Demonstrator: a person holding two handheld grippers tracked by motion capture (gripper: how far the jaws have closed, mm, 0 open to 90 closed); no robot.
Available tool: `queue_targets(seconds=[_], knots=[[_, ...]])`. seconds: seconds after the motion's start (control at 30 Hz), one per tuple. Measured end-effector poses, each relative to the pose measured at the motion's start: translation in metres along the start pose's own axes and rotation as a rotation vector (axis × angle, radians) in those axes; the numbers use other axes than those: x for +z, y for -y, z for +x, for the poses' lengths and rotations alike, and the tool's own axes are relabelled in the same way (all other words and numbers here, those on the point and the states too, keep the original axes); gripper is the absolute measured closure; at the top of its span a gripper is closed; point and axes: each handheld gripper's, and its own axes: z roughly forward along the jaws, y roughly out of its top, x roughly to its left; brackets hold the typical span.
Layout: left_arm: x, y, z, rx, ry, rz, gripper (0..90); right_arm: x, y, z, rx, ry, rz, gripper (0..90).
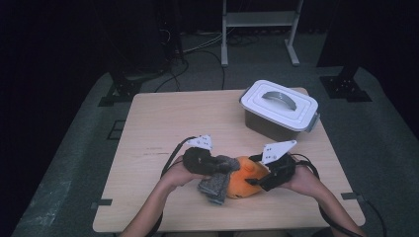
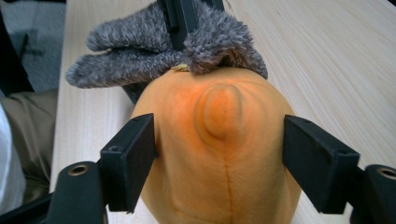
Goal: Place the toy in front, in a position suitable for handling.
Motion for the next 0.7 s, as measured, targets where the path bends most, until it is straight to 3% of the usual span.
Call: queue_targets(seconds=[0.5, 0.7], knots=[[0.003, -0.002, -0.002, 0.007, 0.005, 0.004, 75.8, 0.007, -0.010, -0.008, 0.005, -0.017, 0.041, 22.9], [0.004, -0.001, -0.002, 0.005, 0.008, 0.004, 75.8, 0.012, -0.002, -0.008, 0.029, -0.041, 0.050, 38.7]])
